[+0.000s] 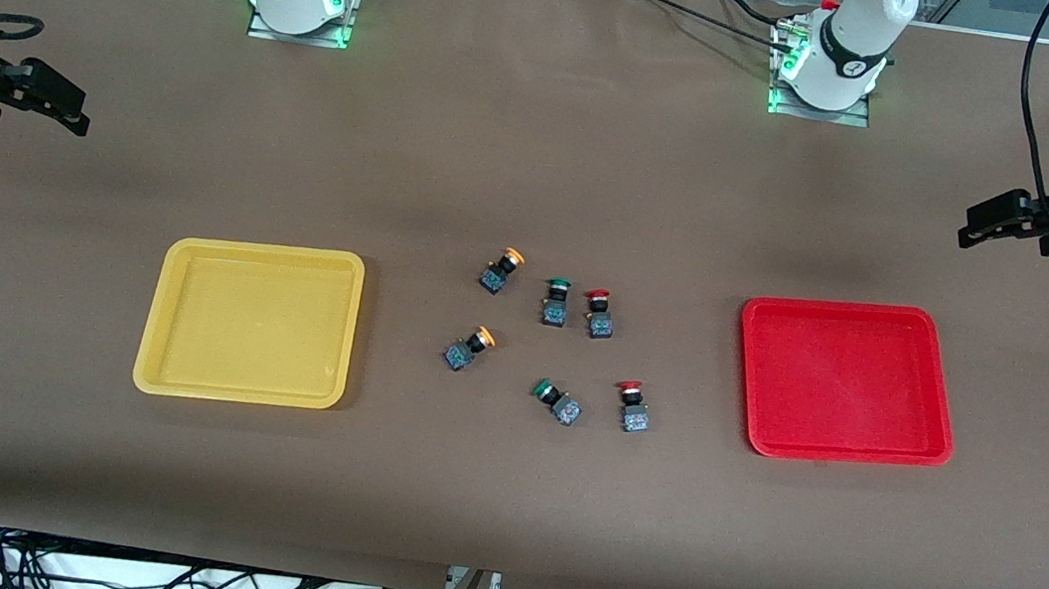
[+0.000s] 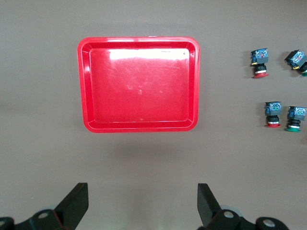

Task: Place red and yellow buttons in trays
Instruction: 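Move the left gripper over the red tray toward the buttons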

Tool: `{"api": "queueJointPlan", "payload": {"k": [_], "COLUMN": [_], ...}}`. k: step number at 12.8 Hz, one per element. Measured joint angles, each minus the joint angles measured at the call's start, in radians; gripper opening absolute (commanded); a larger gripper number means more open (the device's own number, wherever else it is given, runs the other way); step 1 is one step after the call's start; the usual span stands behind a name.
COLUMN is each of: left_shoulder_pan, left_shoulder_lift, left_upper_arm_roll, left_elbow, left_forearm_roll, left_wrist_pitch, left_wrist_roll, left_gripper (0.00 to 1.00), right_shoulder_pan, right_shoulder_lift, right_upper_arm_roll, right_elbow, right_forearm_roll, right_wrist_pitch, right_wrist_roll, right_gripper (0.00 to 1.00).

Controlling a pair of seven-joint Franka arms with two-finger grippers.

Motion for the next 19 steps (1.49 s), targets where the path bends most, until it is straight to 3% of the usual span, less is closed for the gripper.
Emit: {"api": "queueJointPlan", "payload": {"k": [10, 15, 19], "left_shoulder_pan": [0.033, 0.001, -0.124], "left_shoulder_lift": [0.012, 0.13, 0.25], "left_upper_arm_roll": [0.003, -0.024, -0.047], "left_elbow": [0.016, 0.025, 0.052], "left_forearm_roll": [-0.022, -0.023, -0.029], "left_wrist_pitch": [0.003, 0.005, 0.07], "left_wrist_roll": [0.002, -0.001, -0.155], "left_gripper": [1.0, 1.0, 1.0], "right_shoulder_pan": [0.0, 0.0, 0.0], "right_shoulder_lift": [0.001, 0.001, 0.002], "right_upper_arm_roll": [0.0, 0.0, 0.0], "right_elbow": [0.0, 0.001, 0.001], "right_forearm_roll": [-0.005, -0.005, -0.006], "right_wrist_pitch": [0.001, 0.001, 0.002], "right_wrist_roll": [0.0, 0.0, 0.0], "right_gripper": [1.0, 1.0, 1.0]}}
